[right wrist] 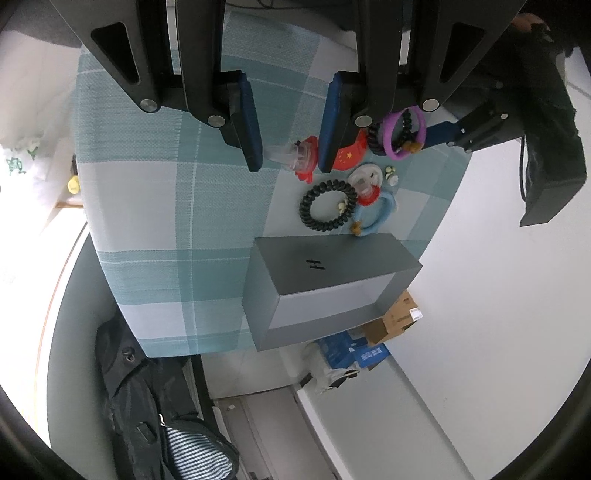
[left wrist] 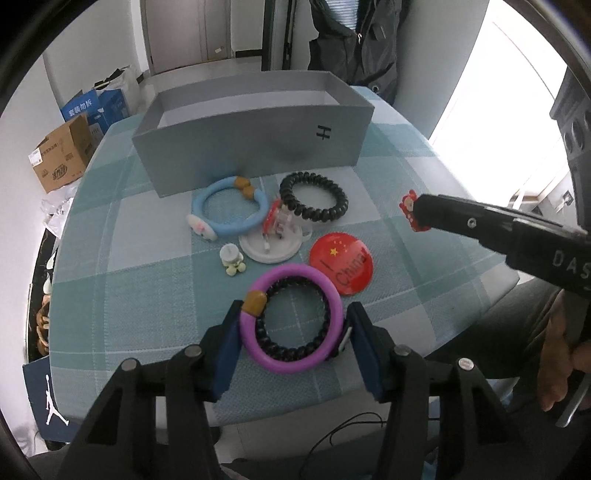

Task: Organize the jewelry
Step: 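Lower the left gripper onto the purple bangle and black bracelet and close, then lift the purple bangle and black bracelet with the left gripper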

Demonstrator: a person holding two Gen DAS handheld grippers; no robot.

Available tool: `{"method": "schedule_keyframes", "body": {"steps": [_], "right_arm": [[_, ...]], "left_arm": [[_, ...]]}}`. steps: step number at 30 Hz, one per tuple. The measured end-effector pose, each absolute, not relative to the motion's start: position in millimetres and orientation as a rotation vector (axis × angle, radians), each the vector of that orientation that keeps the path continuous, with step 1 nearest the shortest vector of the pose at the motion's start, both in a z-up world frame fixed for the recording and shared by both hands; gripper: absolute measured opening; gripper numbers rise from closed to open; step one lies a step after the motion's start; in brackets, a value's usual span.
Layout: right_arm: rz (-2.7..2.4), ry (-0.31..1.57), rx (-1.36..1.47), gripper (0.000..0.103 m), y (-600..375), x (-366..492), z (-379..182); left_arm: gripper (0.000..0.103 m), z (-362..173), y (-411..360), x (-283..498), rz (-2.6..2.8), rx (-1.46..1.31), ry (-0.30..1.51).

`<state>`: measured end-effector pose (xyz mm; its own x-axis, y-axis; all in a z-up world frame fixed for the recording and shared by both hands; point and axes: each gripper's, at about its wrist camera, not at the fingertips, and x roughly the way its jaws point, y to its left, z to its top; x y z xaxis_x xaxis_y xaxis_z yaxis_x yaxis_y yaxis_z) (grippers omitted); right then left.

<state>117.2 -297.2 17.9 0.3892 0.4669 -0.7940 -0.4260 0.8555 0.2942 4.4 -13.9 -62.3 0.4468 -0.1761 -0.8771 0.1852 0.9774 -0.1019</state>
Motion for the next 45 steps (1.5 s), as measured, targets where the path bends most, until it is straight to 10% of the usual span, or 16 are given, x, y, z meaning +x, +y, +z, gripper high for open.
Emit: {"method": "schedule_keyframes", "body": {"steps": [18, 45], "right_arm": [[0.601, 0.964, 0.104, 0.029, -294, 117, 34], [0.626, 1.038, 0.093, 0.029, -278, 125, 20]], "left_arm": [[0.049, -19, 13, 15, -0.232, -0.203, 0.915], [0.05, -76, 19, 49, -0.204, -0.231, 1.162]]}}
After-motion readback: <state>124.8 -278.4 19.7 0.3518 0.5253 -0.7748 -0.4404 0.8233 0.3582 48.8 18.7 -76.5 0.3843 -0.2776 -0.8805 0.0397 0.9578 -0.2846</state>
